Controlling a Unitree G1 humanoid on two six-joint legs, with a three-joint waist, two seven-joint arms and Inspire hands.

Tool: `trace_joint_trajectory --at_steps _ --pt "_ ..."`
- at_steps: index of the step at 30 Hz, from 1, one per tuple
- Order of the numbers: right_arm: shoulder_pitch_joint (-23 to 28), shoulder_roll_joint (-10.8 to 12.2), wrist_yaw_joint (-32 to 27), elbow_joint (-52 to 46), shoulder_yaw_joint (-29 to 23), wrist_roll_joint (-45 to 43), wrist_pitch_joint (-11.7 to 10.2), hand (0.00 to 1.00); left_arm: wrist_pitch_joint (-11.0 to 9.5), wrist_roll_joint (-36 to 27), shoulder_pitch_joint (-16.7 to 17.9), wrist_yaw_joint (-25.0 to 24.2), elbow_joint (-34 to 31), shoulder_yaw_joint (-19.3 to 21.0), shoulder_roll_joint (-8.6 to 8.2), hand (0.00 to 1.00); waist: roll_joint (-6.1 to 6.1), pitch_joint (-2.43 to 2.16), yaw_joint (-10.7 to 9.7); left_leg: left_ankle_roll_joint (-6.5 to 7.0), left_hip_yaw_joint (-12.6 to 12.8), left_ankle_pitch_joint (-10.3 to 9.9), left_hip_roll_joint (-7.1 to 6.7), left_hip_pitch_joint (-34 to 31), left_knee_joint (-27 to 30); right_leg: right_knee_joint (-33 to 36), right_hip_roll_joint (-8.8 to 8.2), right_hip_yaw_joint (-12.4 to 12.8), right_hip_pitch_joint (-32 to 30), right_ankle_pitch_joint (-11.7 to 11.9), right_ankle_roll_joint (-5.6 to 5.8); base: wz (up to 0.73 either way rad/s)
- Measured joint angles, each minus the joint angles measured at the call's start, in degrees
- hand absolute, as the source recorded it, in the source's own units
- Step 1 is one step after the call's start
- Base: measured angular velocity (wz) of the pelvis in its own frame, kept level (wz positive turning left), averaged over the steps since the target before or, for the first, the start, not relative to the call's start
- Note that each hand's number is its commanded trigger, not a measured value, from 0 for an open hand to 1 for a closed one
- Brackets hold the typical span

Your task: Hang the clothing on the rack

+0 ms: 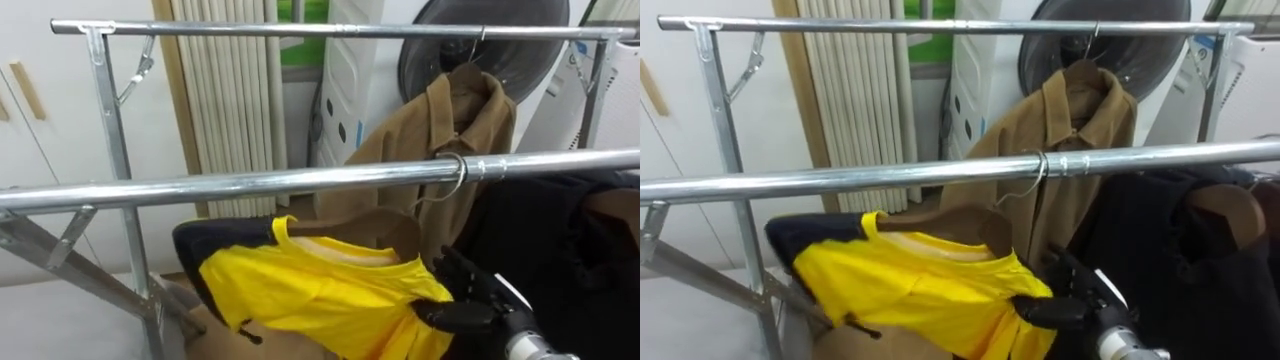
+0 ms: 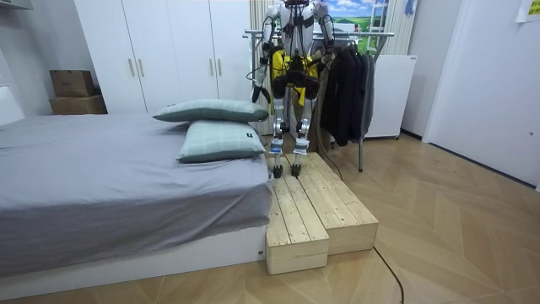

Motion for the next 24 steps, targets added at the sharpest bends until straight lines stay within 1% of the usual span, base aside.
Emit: trace_joint_trajectory --at_steps 5,8,12,14,20,24 --pt "0.86 0.16 1.01 -0.02 0.44 -0.06 0.00 0.00 -0.92 0.51 0.46 0.79 0.07 0.08 -0.08 0.00 0.11 -0.22 0.01 0.00 0.00 0.00 0.11 -0.13 -0.06 0.68 0.06 0.08 -0.52 0.08 -0.14 -0.01" --pt "0.86 0.16 1.25 -0.05 0.44 -0.01 0.00 0.00 -1.13 0.92 0.83 1.10 0.17 0.12 -0.10 0.00 0.07 -0.24 0.13 -0.01 0.01 -0.01 0.18 -0.10 -0.16 0.75 0.13 0.10 -0.59 0.10 -0.17 0.00" --pt "0.92 0.17 1.30 -0.01 0.50 0.05 0.00 0.00 -1.14 3.22 1.47 1.27 0.17 0.12 -0.25 0.00 0.08 -0.24 0.23 -0.04 0.02 -0.02 0.24 0.07 -0.18 1.00 0.17 0.14 -0.57 0.13 -0.22 0.00" --pt "1.02 0.19 1.30 -0.01 0.50 0.04 0.00 0.00 -1.14 4.59 1.76 2.10 0.17 0.12 -0.59 0.00 0.09 -0.22 0.21 -0.03 0.01 -0.03 0.25 0.12 -0.18 1.29 0.17 0.19 -0.72 0.13 -0.21 0.00" --pt "1.20 0.28 1.57 -0.28 0.50 0.42 0.00 0.00 -1.14 4.91 1.86 2.28 0.17 0.11 -0.80 0.00 0.10 -0.18 0.22 -0.03 0.02 -0.03 0.10 0.00 -0.07 0.81 0.20 1.01 -0.76 -0.06 -0.30 -0.05" --pt "1.80 0.27 1.82 -0.28 0.50 2.15 0.00 0.00 -1.15 4.91 1.84 2.27 0.10 0.08 -0.80 0.00 0.07 -0.21 0.00 -0.03 0.00 -0.02 0.12 -0.08 0.13 0.61 0.22 1.01 -0.74 -0.06 -0.29 0.00"
